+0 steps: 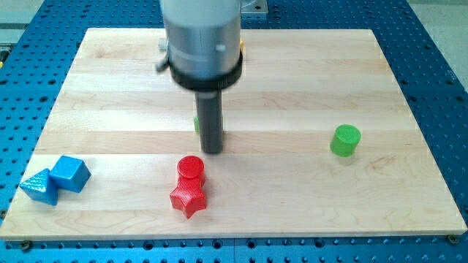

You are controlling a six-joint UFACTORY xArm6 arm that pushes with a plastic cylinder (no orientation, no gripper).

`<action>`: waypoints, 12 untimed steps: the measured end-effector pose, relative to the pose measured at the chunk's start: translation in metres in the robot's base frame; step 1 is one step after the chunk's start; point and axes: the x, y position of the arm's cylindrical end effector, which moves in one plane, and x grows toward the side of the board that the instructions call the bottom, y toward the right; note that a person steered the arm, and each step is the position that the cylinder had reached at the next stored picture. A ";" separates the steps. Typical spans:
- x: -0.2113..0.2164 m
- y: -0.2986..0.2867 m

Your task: Place the yellow blocks vertically to each other

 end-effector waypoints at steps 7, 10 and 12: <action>-0.262 0.053; -0.169 -0.126; -0.195 0.025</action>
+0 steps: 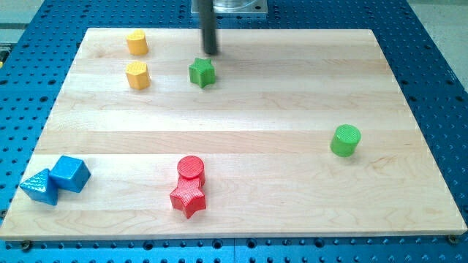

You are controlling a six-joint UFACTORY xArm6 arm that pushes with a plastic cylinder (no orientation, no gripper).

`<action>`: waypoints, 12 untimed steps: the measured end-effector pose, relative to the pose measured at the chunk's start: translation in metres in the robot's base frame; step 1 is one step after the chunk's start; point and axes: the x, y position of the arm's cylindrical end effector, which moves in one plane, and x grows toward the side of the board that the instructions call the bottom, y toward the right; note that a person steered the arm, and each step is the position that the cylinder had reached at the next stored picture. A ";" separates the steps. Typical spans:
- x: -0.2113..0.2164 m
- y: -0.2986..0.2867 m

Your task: Place the yellow blocks vertically to each other

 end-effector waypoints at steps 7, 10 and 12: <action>0.205 0.176; 0.217 0.012; 0.197 -0.132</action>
